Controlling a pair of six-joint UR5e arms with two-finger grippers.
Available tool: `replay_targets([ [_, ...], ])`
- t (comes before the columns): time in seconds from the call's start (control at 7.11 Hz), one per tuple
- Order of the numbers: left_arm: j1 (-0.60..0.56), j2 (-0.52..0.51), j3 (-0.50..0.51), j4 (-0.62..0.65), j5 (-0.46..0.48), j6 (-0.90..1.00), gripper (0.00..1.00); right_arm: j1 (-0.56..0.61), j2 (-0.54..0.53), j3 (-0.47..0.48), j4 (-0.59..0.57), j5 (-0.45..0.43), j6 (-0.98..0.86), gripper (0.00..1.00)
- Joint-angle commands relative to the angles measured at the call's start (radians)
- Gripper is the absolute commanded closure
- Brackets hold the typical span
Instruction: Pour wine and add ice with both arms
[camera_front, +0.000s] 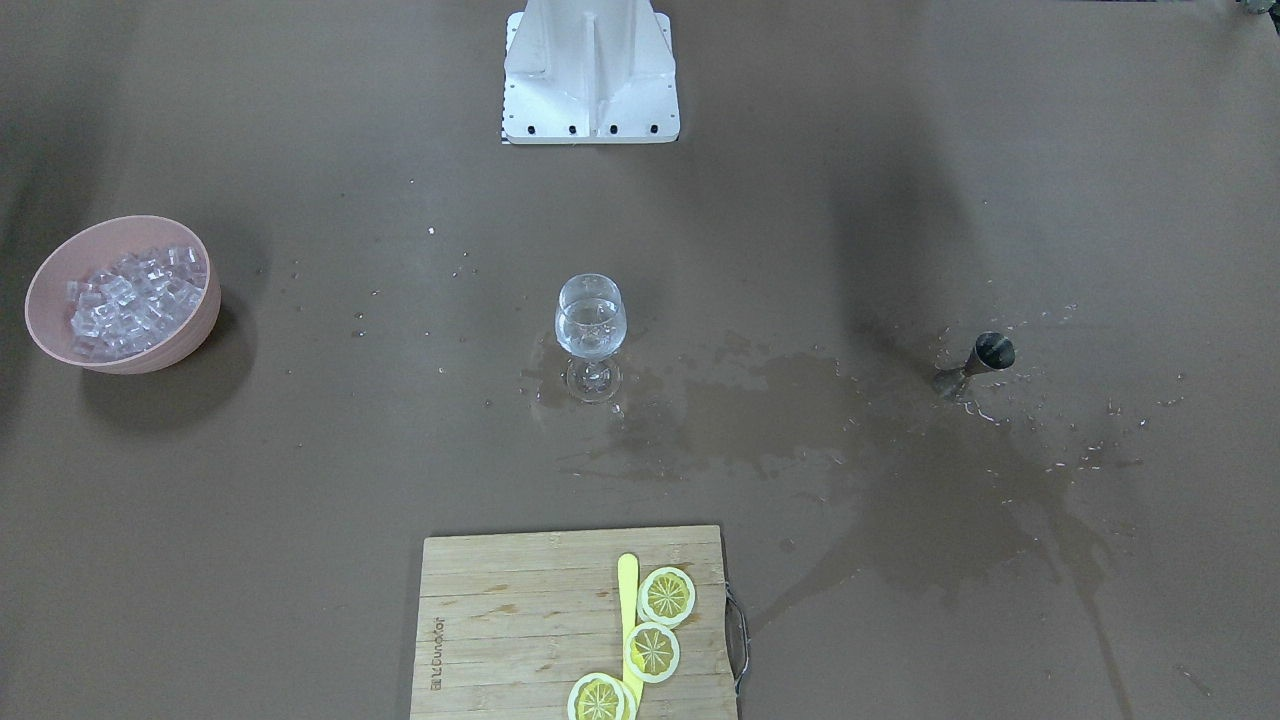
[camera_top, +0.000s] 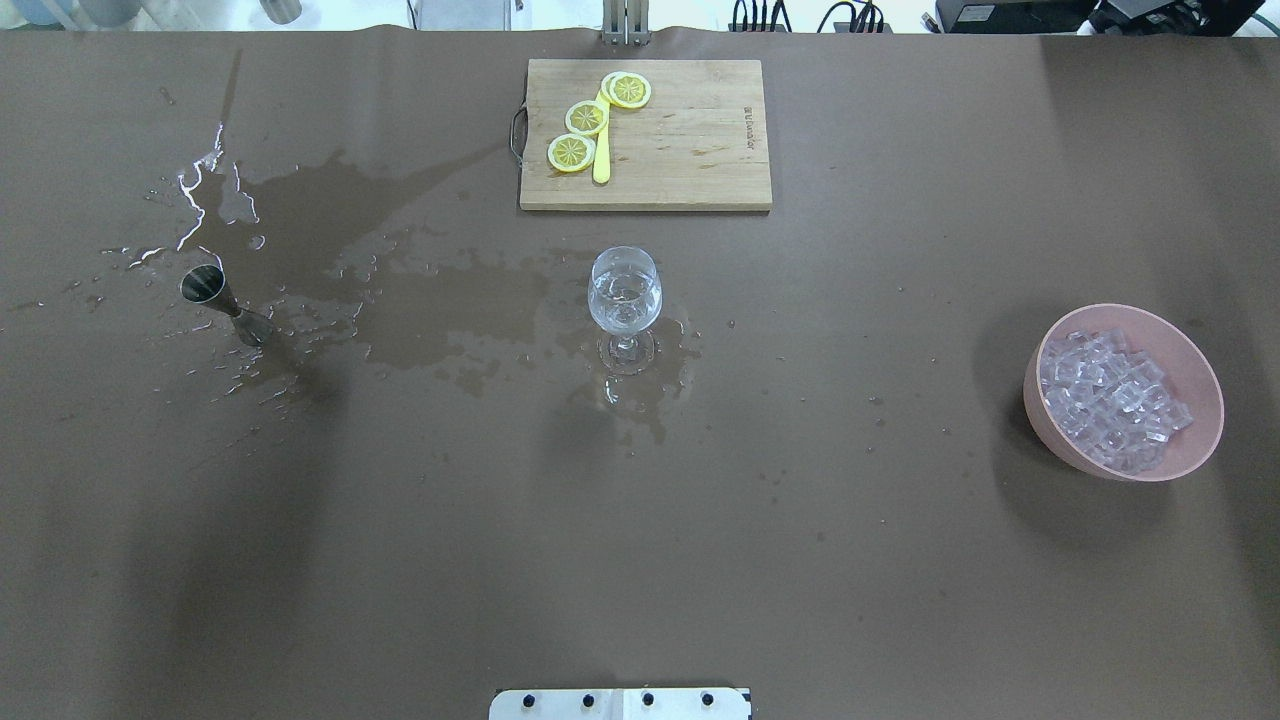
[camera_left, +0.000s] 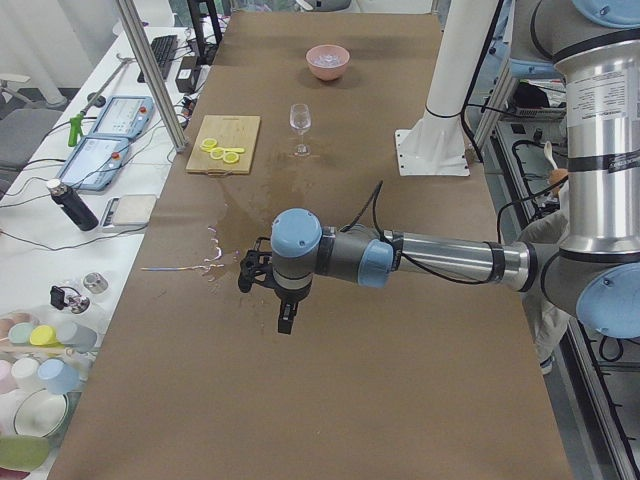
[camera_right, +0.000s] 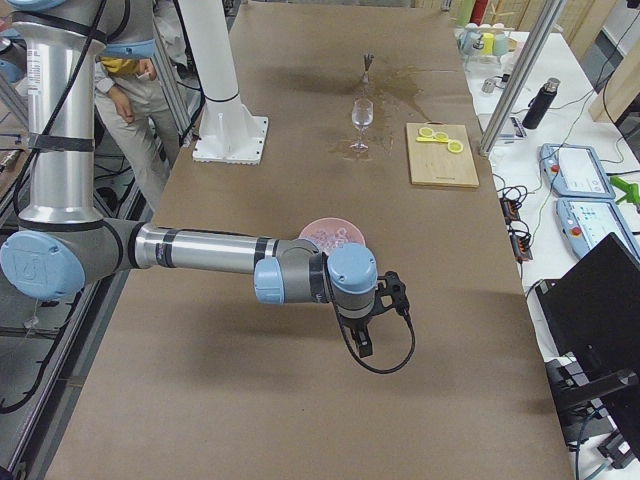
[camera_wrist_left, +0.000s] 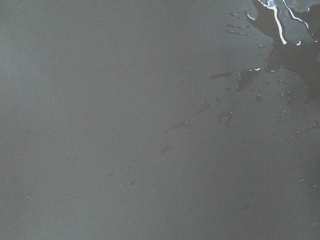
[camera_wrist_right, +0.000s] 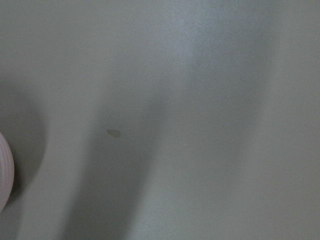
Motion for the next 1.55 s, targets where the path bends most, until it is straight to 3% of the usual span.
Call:
replay_targets([
  [0.0,-0.003,0.004,-0.012,-0.026,-0.001,-0.003,0.02,0.000,-0.003,0.000,-0.001,0.003,0.000,0.00],
  [0.56,0.003,0.001,-0.017,-0.047,-0.006,-0.059,0.02,-0.002,-0.005,0.000,0.000,0.019,0.000,0.00],
  [1.12,0.003,0.004,-0.017,-0.256,-0.011,-0.087,0.02,-0.002,-0.005,0.008,0.003,0.014,-0.003,0.00],
  [1.41,0.004,0.030,-0.011,-0.383,-0.095,-0.185,0.02,-0.002,-0.010,0.010,0.003,0.012,-0.003,0.00],
])
